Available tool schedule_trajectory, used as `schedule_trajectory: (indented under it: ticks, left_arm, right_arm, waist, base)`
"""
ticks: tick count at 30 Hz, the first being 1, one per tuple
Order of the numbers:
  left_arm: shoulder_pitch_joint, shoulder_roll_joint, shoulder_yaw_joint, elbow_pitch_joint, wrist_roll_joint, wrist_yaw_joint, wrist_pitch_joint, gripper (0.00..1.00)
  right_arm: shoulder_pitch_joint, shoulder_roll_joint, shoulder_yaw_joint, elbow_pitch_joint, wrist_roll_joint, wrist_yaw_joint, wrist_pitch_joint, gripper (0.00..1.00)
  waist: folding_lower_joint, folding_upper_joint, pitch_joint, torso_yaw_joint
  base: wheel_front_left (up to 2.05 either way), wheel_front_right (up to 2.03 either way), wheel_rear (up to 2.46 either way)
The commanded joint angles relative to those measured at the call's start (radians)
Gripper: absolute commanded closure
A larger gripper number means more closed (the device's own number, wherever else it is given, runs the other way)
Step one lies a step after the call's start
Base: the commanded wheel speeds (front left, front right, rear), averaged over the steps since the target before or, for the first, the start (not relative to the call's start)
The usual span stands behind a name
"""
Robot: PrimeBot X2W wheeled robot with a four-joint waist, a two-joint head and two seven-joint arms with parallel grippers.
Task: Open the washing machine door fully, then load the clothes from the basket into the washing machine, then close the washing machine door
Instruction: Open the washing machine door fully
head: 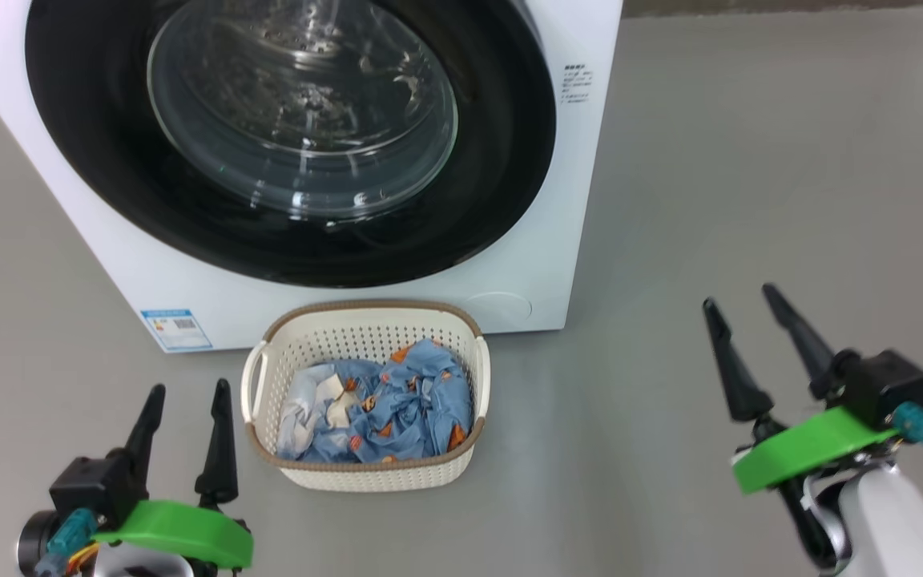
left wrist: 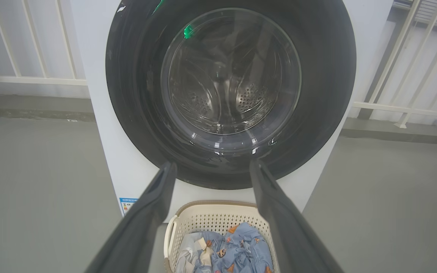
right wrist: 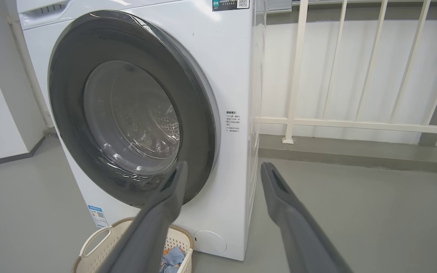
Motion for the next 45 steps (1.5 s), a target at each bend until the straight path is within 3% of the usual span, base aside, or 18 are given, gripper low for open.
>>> schedule_trajectory:
  ticks: [1,6,7,9,11,12,20,23,27,34,45]
  left_arm:
    - [-0.051,0.016,0.034,-0.031,-0.002,0.001,-0.006,0.0]
    - [-0.062,0.026,0.024,-0.04,-0.001,-0.006,-0.006,0.0]
    - [-0.064,0.028,0.021,-0.042,0.0,-0.007,-0.006,0.0]
    - [-0.071,0.033,0.016,-0.047,0.001,-0.008,-0.006,0.0]
    - [-0.08,0.036,0.016,-0.053,-0.002,-0.009,-0.006,0.0]
    - [-0.085,0.037,0.016,-0.056,-0.004,-0.01,-0.006,0.0]
    - [-0.131,0.045,0.001,-0.071,-0.011,-0.015,-0.006,0.0]
    - [-0.14,0.045,-0.001,-0.071,-0.014,-0.016,-0.006,0.0]
    - [-0.154,0.043,-0.007,-0.075,-0.019,-0.018,-0.006,0.0]
    - [-0.177,0.042,-0.018,-0.092,-0.023,-0.019,-0.006,0.0]
    - [-0.217,0.038,-0.031,-0.133,-0.04,-0.02,-0.006,0.0]
  right_arm:
    - [-0.044,-0.016,0.012,-0.019,0.009,0.002,-0.012,0.0]
    - [-0.11,-0.055,-0.012,0.005,0.035,0.002,-0.012,0.0]
    - [-0.124,-0.061,-0.017,0.008,0.043,0.002,-0.012,0.11]
    - [-0.155,-0.074,-0.023,0.02,0.061,0.002,-0.012,0.54]
    - [-0.19,-0.082,-0.029,0.031,0.095,0.002,-0.012,0.79]
    - [-0.208,-0.089,-0.031,0.038,0.11,0.002,-0.012,0.99]
    - [-0.376,-0.132,-0.02,0.132,0.411,0.002,0.023,1.0]
    - [-0.417,-0.152,-0.004,0.159,0.474,0.002,0.038,1.0]
    - [-0.511,-0.192,0.054,0.227,0.618,0.002,0.1,1.0]
    - [-0.626,-0.229,0.063,0.28,0.834,0.002,0.192,1.0]
    - [-0.806,-0.3,0.085,0.325,1.045,0.002,0.363,1.0]
  waist:
    - [0.0,-0.0001,0.014,0.011]
    - [0.0,-0.0001,0.056,0.03]
    - [0.0,-0.0001,0.065,0.034]
    - [0.0,-0.0001,0.085,0.04]
    - [0.0,-0.0001,0.107,0.045]
    - [0.0,-0.0001,0.119,0.047]
    - [0.0,-0.0001,0.204,0.071]
    - [0.0,-0.0001,0.219,0.077]
    - [0.0,-0.0001,0.246,0.094]
    - [0.0,-0.0001,0.294,0.122]
    - [0.0,-0.0001,0.384,0.178]
  base:
    - [0.0,0.0,0.0]
    - [0.0,0.0,0.0]
    - [0.0,0.0,0.0]
    - [0.0,0.0,0.0]
    - [0.0,0.0,0.0]
    - [0.0,0.0,0.0]
    - [0.0,0.0,0.0]
    - [0.0,0.0,0.0]
    - [0.0,0.0,0.0]
    - [0.0,0.0,0.0]
    - [0.0,0.0,0.0]
